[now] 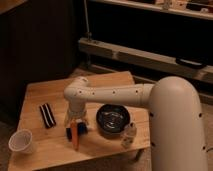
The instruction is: Push the ceramic bowl across the table
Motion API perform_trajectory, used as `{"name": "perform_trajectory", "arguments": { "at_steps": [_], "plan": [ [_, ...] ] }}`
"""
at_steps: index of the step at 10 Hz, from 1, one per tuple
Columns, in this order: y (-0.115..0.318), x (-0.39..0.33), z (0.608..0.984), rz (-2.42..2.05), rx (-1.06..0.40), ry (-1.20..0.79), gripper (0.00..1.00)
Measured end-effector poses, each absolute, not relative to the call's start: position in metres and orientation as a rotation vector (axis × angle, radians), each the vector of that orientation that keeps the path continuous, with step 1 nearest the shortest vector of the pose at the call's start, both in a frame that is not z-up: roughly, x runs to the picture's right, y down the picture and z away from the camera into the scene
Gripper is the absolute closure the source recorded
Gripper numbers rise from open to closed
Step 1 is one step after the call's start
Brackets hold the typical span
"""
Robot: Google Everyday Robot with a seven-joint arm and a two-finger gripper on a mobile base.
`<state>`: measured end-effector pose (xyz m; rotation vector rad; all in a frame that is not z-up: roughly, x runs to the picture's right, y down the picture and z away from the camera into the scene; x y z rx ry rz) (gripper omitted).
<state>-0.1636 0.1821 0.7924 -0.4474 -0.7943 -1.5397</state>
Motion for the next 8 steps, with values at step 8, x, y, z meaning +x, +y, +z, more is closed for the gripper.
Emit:
{"name": "perform_trajectory", "arguments": {
  "at_steps": [8],
  "plan": [
    [0.181, -0.169, 0.777, -1.614, -0.412, -0.726, 0.29]
  ]
}}
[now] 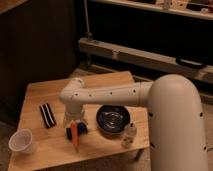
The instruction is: Push the ceramic bowl across the table
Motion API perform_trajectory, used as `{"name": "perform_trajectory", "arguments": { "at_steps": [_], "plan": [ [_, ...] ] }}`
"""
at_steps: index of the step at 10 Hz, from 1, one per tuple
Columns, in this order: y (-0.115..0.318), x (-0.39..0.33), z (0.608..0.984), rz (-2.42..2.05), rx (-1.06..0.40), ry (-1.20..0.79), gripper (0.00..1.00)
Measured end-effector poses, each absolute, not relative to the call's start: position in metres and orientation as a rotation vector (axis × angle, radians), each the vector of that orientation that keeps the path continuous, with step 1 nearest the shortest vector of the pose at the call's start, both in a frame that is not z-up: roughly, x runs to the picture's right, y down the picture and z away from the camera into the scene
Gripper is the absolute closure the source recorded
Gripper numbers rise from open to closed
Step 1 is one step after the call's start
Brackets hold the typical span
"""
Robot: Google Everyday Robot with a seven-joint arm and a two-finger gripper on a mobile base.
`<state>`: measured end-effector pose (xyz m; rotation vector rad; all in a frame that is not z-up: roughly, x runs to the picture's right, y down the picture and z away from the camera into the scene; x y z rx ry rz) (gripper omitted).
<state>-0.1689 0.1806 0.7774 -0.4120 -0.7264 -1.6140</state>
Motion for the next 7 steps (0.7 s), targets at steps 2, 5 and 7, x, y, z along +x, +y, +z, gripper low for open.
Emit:
{"name": "perform_trajectory", "arguments": {
  "at_steps": [2, 5, 7],
  "plan": [
    [0.175, -0.161, 0.773, -1.595, -0.393, -0.697, 0.29],
    [0.135, -0.130, 0.767, -1.570, -0.338, -0.629, 0.29],
    [0.089, -0.101, 0.757, -1.547, -0.296, -0.575, 0.30]
  ]
}}
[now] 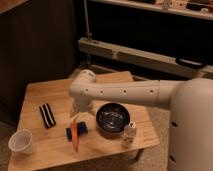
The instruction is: Push the ceramic bowl across the table
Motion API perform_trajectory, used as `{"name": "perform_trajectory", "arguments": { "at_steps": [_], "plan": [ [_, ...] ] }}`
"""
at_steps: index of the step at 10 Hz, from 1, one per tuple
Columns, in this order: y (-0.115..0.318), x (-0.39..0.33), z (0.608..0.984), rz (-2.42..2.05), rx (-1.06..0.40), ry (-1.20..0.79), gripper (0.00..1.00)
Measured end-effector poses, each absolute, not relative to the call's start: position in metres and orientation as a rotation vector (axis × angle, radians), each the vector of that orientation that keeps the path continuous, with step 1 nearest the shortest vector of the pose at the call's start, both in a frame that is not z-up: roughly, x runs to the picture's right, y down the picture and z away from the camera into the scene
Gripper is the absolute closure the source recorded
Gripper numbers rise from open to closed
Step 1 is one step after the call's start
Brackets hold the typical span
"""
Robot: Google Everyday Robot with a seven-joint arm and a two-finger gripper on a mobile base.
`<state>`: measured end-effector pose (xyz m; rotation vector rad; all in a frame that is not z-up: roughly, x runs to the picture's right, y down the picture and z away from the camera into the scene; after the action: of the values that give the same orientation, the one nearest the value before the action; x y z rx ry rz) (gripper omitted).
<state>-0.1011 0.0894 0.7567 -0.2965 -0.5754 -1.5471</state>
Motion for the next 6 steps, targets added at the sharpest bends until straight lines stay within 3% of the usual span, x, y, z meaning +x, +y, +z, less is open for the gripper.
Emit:
{"name": "perform_trajectory", "arguments": {
  "at_steps": [1, 3, 6],
  "plan": [
    [0.065, -0.082, 0.755, -1.527, -0.277, -0.549, 0.37],
    [0.018, -0.020, 0.751, -1.458, -0.255, -0.478, 0.60],
    [0.003, 0.079, 0.748, -1.326, -0.255, -0.436, 0.94]
  ]
}}
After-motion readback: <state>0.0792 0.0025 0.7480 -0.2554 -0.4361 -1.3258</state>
